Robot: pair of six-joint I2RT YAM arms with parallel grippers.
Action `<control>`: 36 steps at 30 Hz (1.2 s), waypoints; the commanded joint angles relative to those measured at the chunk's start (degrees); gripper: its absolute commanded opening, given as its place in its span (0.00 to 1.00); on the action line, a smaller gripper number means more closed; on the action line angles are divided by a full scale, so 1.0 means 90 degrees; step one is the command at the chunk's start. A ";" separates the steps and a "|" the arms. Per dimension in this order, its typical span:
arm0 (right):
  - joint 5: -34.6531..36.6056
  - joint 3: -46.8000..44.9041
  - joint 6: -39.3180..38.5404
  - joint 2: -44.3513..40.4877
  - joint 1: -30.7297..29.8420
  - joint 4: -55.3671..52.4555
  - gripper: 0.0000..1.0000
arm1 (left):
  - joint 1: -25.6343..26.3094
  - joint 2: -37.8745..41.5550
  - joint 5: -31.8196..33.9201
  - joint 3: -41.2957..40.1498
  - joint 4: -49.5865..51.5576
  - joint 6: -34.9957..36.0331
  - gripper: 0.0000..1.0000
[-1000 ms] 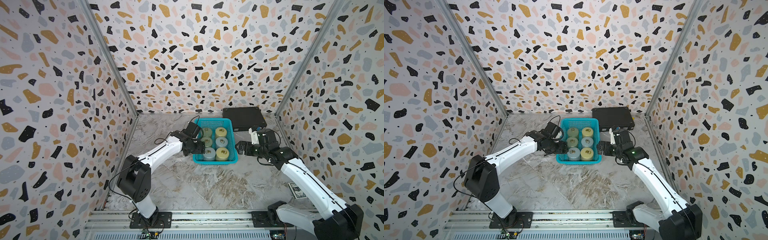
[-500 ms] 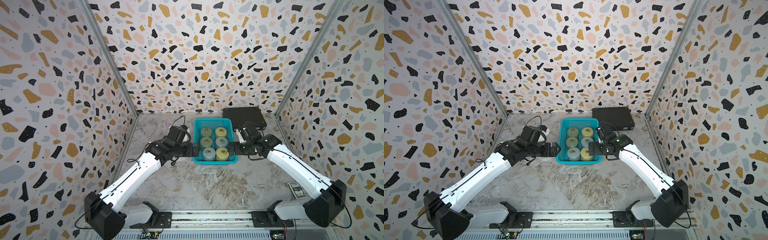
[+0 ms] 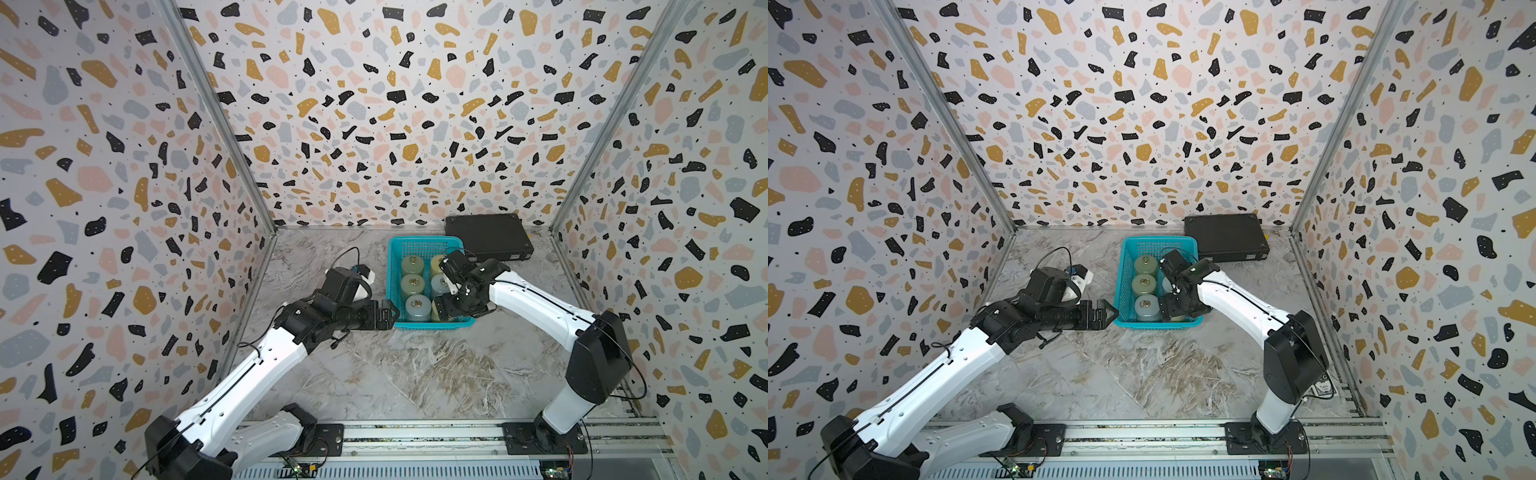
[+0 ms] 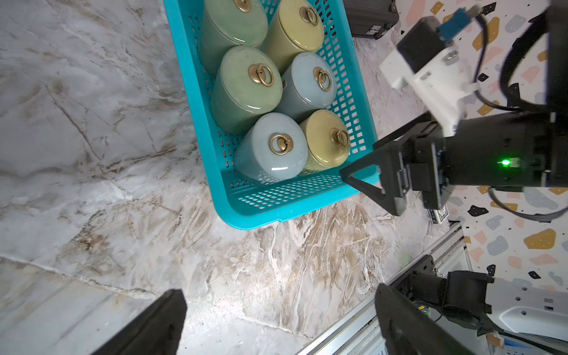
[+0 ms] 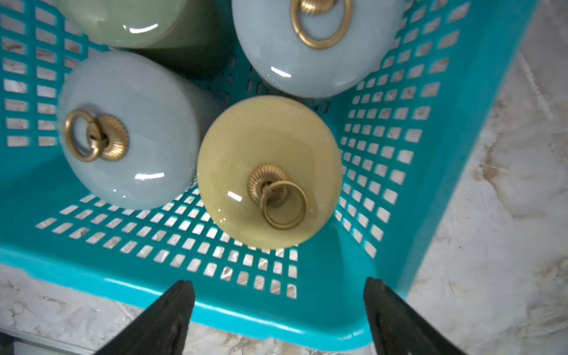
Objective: Take the tea canister out of the basket
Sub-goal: Pick up the tea canister from the basket.
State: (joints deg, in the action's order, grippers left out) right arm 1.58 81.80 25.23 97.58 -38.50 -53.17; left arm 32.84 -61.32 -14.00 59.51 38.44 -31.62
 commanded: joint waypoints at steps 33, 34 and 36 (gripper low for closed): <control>-0.0103 0.0666 -0.0343 0.1491 -0.0009 0.0289 0.95 | 0.0013 0.0306 0.0510 0.0060 0.0358 -0.0305 1.00; -0.0089 0.0657 -0.0345 0.1454 -0.0009 0.0273 0.93 | 0.0013 0.0324 0.0510 0.0038 0.0347 -0.0306 1.00; -0.0088 0.0673 -0.0382 0.1372 -0.0009 0.0241 0.86 | 0.0013 0.0349 0.0511 0.0009 0.0329 -0.0325 1.00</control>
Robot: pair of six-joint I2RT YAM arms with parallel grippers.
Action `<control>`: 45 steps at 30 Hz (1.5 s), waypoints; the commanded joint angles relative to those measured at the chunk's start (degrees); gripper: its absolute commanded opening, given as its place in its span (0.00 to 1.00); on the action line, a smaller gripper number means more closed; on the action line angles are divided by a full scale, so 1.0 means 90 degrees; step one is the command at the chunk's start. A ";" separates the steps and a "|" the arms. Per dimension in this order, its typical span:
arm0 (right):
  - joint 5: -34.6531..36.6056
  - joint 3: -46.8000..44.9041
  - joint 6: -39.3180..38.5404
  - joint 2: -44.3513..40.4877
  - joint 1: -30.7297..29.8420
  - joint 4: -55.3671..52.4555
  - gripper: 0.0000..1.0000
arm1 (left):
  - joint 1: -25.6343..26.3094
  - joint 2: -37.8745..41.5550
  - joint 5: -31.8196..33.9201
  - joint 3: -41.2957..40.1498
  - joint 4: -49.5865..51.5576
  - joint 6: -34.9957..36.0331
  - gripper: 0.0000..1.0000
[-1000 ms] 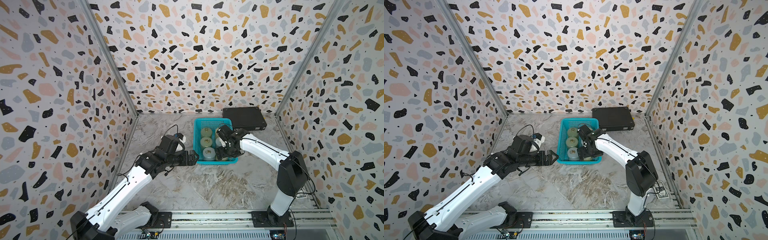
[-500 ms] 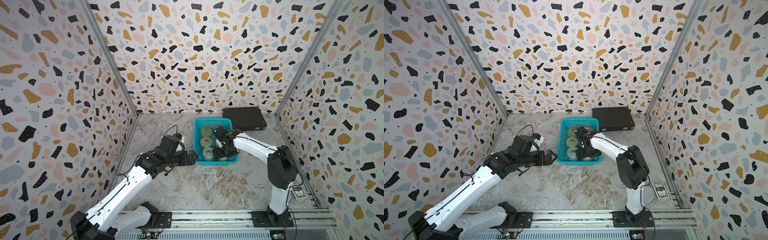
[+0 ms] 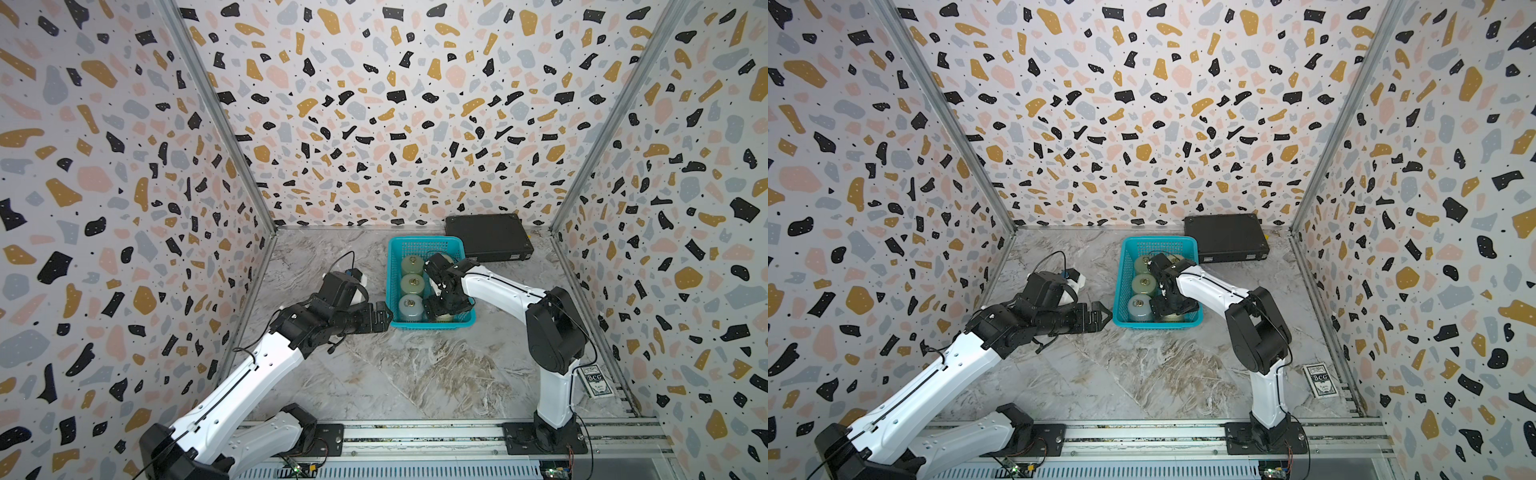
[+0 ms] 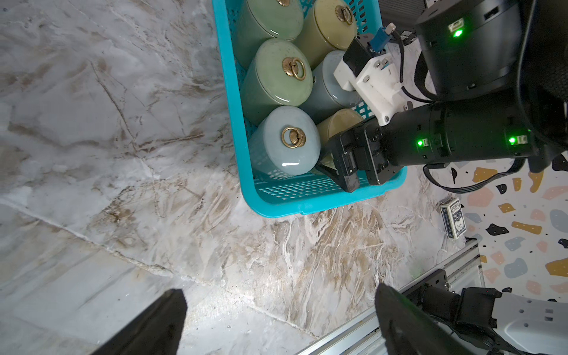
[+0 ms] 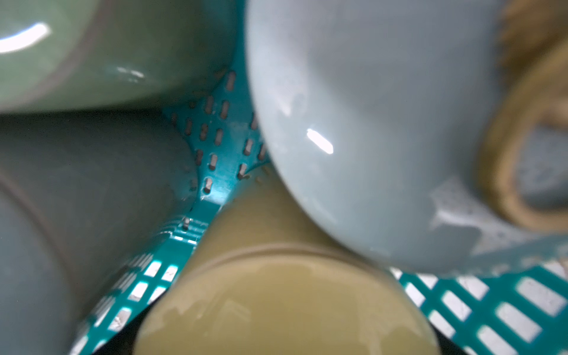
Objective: Take the tea canister out of the basket
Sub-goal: Pick up the tea canister from the basket, then place the tea canister at the center of the board.
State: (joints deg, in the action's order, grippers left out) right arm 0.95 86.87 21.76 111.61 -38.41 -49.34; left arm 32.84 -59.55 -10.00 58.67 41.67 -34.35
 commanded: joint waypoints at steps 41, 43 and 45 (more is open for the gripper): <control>0.1192 -0.1480 0.2071 -0.3838 -0.1599 -0.1273 0.80 | 0.0022 0.0805 -0.0781 -0.0196 -0.0019 0.0134 1.00; 0.1231 -0.1739 0.2183 -0.3830 -0.1713 -0.1062 0.80 | 0.0023 0.0829 -0.0793 -0.0191 0.0045 0.0132 1.00; 0.1182 -0.2040 0.2272 -0.3807 -0.1766 -0.0729 0.80 | 0.0023 0.0874 -0.0803 -0.0200 0.0123 0.0129 1.00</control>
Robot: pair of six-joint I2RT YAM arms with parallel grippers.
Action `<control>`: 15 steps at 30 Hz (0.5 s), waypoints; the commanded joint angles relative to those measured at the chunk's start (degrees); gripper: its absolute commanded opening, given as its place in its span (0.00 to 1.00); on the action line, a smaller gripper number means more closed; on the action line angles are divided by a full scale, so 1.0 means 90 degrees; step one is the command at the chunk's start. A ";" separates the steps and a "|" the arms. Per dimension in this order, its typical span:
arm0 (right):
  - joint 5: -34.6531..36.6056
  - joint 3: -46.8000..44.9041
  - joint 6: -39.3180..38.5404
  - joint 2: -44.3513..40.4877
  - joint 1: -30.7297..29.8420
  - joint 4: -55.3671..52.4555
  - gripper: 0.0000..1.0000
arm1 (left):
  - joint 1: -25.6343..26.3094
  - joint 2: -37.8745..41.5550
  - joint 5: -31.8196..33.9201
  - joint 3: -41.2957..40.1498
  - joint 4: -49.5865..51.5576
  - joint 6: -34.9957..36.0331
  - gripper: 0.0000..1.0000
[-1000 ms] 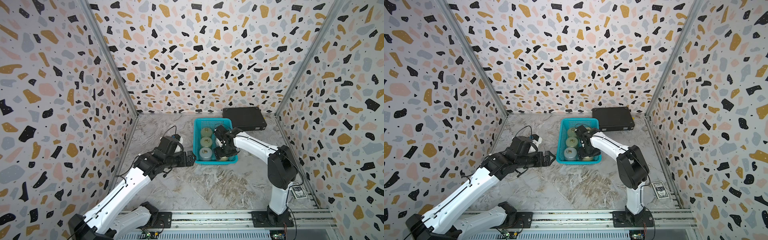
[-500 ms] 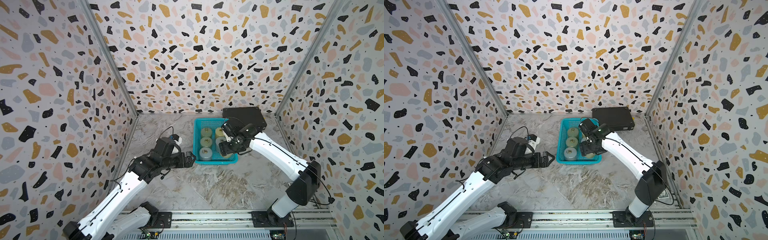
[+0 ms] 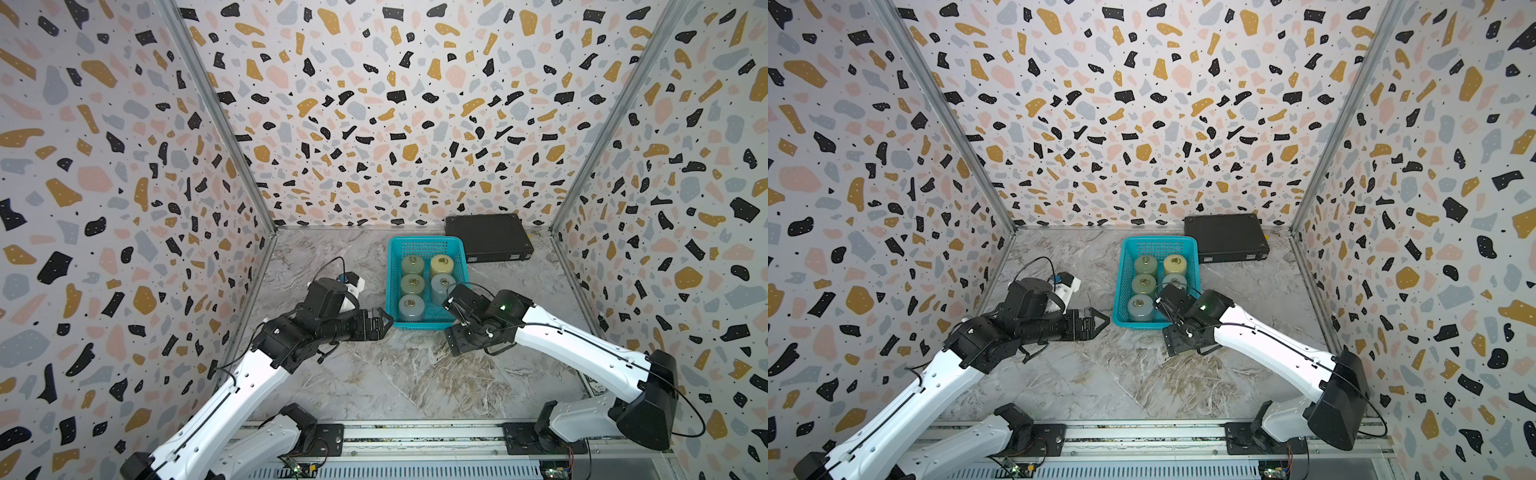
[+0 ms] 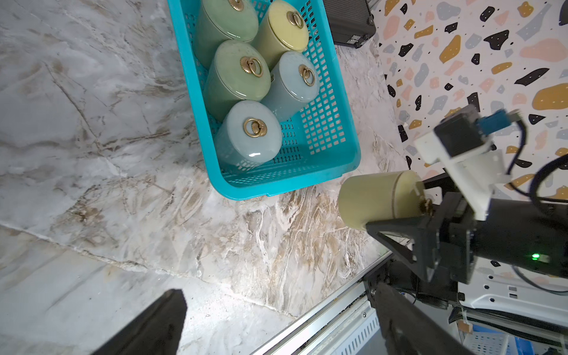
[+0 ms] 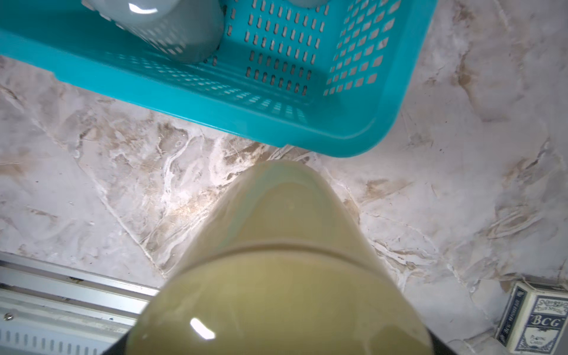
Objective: Take the tea canister out of the basket
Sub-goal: Place the tea canister at the center of the board.
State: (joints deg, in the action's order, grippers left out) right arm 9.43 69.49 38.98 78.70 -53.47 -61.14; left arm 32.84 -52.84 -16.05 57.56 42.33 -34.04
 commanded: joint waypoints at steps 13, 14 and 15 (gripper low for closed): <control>0.0060 -0.0808 0.0584 0.0777 -0.0327 0.1949 0.80 | 0.0023 0.0408 0.0016 -0.0058 0.0532 0.0140 1.00; 0.0070 -0.0831 0.0575 0.0855 -0.0328 0.1997 0.81 | 0.0023 0.0412 0.0021 -0.0058 0.0540 0.0137 1.00; 0.0061 -0.0878 0.0581 0.0924 -0.0329 0.2054 0.81 | 0.0023 0.0418 0.0033 -0.0048 0.0556 0.0129 1.00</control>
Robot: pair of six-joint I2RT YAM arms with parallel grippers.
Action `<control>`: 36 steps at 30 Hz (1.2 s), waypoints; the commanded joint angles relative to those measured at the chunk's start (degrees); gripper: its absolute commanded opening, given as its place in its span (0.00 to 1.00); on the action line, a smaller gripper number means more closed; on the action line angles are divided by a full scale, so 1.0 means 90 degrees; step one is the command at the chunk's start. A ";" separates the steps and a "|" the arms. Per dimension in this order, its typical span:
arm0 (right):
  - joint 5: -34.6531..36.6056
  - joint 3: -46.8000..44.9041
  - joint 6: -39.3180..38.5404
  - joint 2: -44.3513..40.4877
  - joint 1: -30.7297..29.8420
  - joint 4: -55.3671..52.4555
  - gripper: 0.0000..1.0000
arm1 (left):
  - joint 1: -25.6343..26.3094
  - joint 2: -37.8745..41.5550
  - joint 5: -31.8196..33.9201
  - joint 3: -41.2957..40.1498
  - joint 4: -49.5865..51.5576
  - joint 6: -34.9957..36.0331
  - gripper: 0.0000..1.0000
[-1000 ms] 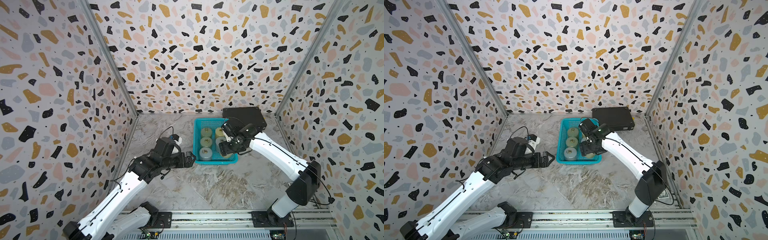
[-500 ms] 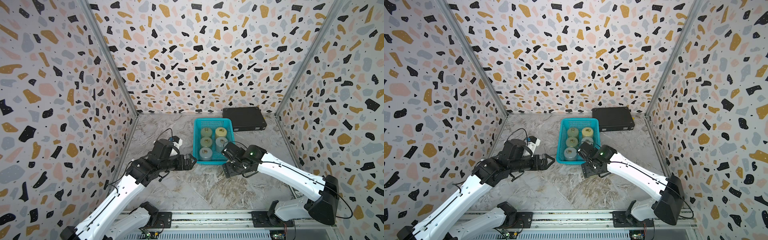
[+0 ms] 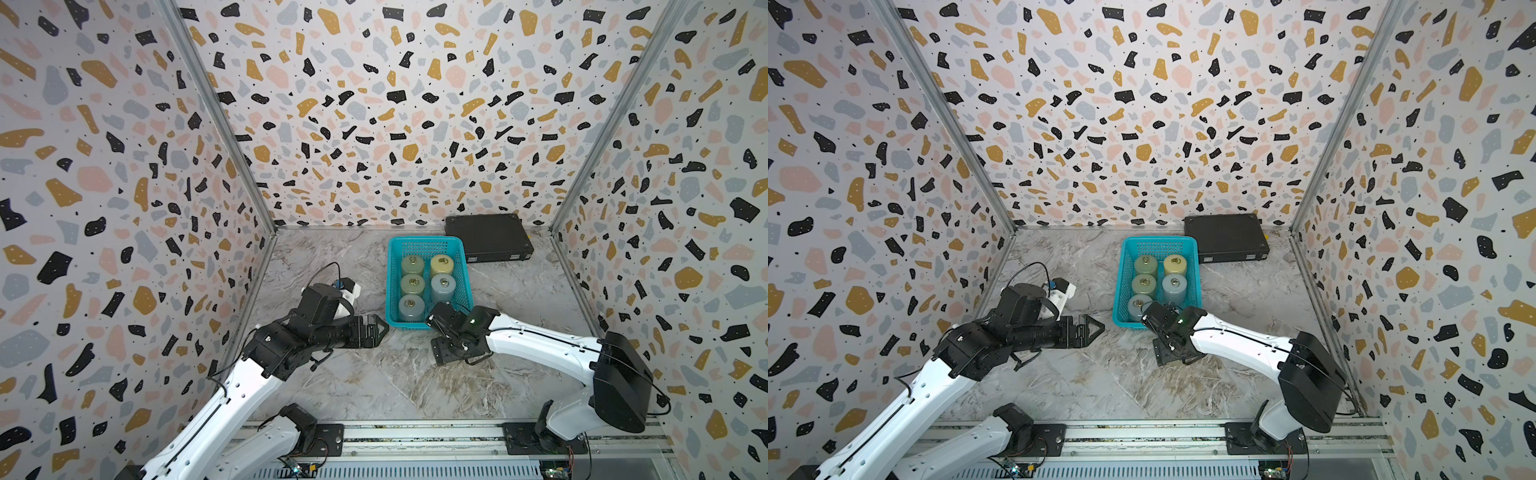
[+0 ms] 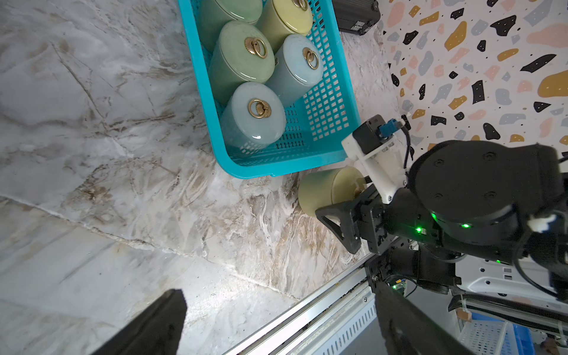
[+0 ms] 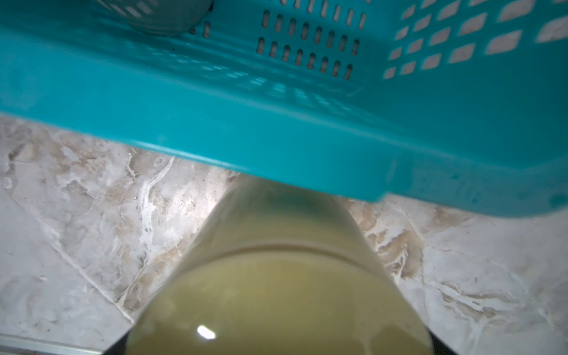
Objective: Take the tea canister out of the basket
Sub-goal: Place the tea canister at the center of the board.
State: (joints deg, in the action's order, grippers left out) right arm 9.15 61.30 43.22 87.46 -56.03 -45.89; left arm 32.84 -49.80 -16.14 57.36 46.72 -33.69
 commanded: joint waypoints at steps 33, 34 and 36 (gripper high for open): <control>0.0477 0.0416 -0.0245 -0.1222 -0.0072 -0.0494 0.99 | 0.0023 -0.0352 0.0738 0.0160 0.0031 0.0362 0.99; 0.0478 0.0452 -0.0342 -0.1353 -0.0066 -0.0542 0.99 | 0.0023 -0.0395 0.0729 0.0169 -0.0031 0.0272 0.99; 0.0465 0.0581 -0.0539 -0.1545 -0.0064 -0.0588 0.99 | 0.0028 -0.0460 0.0676 0.0119 -0.0224 0.0105 0.99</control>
State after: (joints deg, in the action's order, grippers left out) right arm 11.86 64.01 41.43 76.14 -56.38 -47.46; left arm 32.84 -53.49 -9.98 57.69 48.29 -31.59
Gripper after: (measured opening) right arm 0.993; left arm 0.992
